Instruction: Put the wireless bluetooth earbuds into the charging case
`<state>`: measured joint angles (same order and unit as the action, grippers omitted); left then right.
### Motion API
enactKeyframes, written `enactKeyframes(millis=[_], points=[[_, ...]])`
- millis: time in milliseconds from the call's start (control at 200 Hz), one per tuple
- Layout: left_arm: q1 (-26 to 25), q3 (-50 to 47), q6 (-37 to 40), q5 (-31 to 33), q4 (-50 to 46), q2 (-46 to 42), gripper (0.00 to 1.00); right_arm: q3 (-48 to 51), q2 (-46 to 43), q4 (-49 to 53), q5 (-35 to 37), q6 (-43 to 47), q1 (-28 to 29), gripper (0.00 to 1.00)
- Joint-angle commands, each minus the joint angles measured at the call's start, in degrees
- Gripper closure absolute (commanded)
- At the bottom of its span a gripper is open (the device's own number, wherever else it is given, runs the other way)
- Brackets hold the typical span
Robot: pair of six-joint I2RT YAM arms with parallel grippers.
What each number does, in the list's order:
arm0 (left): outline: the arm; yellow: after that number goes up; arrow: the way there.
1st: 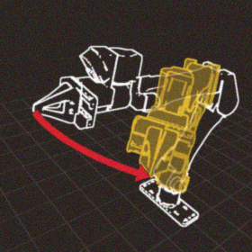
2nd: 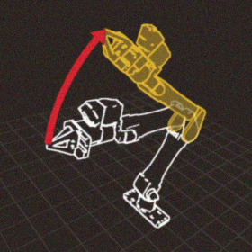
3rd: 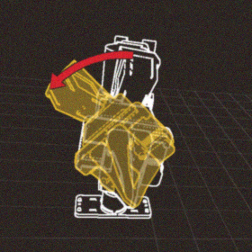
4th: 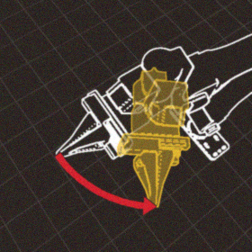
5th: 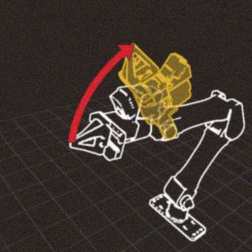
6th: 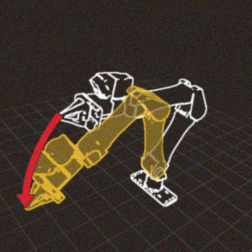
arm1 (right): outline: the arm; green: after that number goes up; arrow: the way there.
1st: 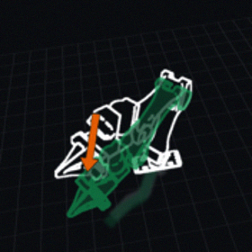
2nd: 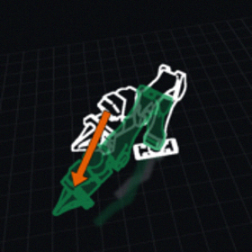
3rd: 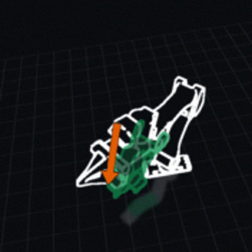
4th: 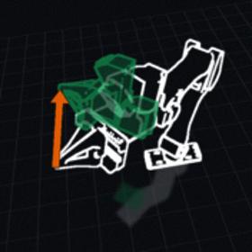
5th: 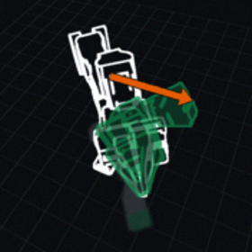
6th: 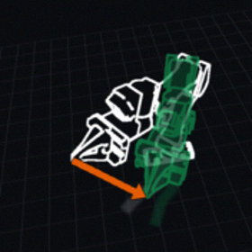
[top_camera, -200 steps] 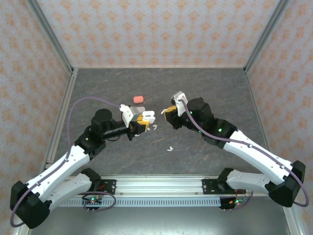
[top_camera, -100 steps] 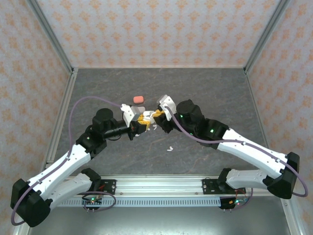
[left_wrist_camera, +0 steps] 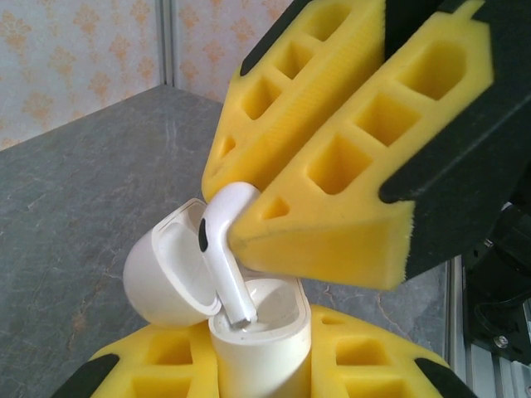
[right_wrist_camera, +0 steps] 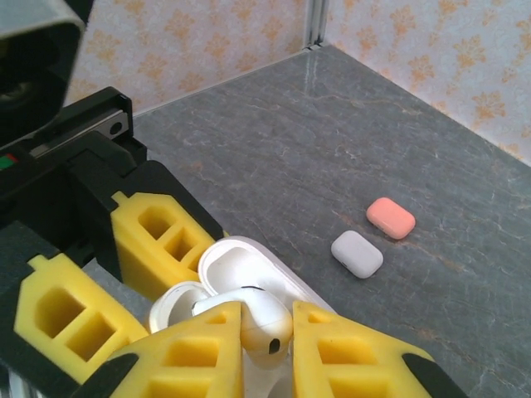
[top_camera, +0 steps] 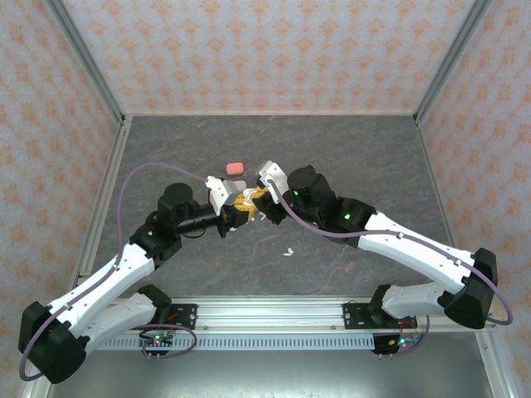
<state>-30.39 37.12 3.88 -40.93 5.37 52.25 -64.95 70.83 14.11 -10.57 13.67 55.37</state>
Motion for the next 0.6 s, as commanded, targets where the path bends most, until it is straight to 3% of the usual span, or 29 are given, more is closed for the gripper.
enactKeyframes(millis=[0,596], points=[[-0.6,1.1,-0.2,-1.3,1.9,-0.4,1.0,-2.2,1.3,0.9,-1.5,1.0,0.4,0.83],[-0.6,0.9,1.1,-2.1,1.9,-0.7,1.0,-2.9,0.7,7.2,-9.3,3.8,0.0,0.76]])
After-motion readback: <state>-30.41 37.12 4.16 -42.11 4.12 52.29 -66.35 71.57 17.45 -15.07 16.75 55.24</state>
